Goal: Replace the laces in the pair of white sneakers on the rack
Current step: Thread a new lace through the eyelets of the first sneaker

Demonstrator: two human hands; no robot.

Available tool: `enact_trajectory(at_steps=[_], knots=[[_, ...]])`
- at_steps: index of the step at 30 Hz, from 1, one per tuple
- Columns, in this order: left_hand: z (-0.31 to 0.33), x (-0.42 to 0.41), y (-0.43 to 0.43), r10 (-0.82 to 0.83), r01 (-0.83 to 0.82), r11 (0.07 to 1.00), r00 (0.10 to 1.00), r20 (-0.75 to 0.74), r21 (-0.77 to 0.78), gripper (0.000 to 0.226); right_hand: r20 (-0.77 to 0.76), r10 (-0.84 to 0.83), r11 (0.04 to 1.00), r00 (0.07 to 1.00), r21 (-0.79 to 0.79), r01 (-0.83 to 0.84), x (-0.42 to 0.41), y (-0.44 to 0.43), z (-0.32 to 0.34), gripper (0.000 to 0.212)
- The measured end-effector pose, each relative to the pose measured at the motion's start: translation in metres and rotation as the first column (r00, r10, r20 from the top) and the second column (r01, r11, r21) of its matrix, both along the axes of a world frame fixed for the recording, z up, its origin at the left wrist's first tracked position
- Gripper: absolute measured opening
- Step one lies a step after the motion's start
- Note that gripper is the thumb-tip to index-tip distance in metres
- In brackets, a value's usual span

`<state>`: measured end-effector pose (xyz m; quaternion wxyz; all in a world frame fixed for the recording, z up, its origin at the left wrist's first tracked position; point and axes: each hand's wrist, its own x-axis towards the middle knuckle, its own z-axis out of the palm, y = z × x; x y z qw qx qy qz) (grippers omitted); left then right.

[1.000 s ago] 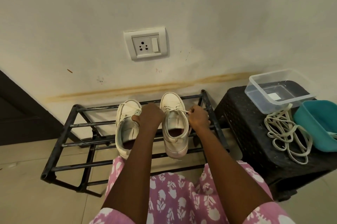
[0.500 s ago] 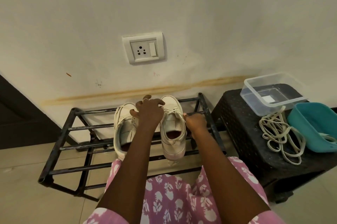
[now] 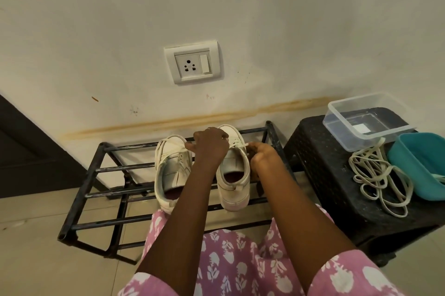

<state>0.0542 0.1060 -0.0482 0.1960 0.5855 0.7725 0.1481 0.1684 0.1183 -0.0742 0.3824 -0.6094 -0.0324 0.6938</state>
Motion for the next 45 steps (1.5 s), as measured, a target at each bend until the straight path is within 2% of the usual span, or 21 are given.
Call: enact_trajectory(at_steps=[4,6,9,12,14,19,24,27,33,38,45], knots=[[0.004,0.005,0.002,-0.064,0.062,0.996,0.998,0.018,0.060,0.024,-0.087,-0.158,0.974,0.984,0.152,0.170,-0.005,0.009,0.005,0.019],[0.008,0.010,0.004,-0.126,0.121,0.989,0.990,0.064,0.082,0.024,-0.053,-0.180,0.955,0.982,0.229,0.187,-0.006,0.010,0.013,0.006],[0.019,0.018,0.008,-0.144,0.140,0.989,0.979,0.141,0.036,0.025,0.120,-0.294,0.885,0.948,0.408,0.223,-0.001,0.016,0.029,0.014],[0.037,0.029,0.013,-0.240,0.214,0.971,0.890,0.388,0.108,0.028,0.286,-0.335,0.805,0.898,0.582,0.115,0.005,0.019,0.055,0.027],[0.055,0.034,0.016,-0.262,0.176,0.962,0.811,0.523,0.208,0.029,0.372,-0.346,0.755,0.861,0.655,0.020,0.009,0.021,0.076,0.028],[0.090,0.047,0.030,-0.305,0.182,0.947,0.769,0.562,0.265,0.028,0.397,-0.339,0.637,0.853,0.764,-0.103,0.021,0.026,0.125,0.022],[0.121,0.057,0.038,-0.290,0.046,0.934,0.677,0.676,0.355,0.024,0.298,-0.309,0.594,0.903,0.802,-0.061,0.034,0.029,0.167,0.024],[0.128,0.056,0.039,-0.269,0.002,0.927,0.698,0.664,0.374,0.018,0.199,-0.284,0.592,0.938,0.806,0.009,0.042,0.030,0.190,0.026],[0.118,0.051,0.026,-0.291,0.081,0.936,0.726,0.623,0.343,0.016,0.096,-0.289,0.560,0.953,0.824,0.087,0.054,0.029,0.235,0.023],[0.104,0.049,0.016,-0.276,0.121,0.946,0.790,0.548,0.301,0.021,0.106,-0.304,0.519,0.947,0.852,0.071,0.067,0.024,0.271,0.022],[0.087,0.053,0.010,-0.240,0.131,0.964,0.801,0.548,0.231,0.018,0.088,-0.326,0.474,0.941,0.877,0.082,0.082,0.016,0.299,0.022]])
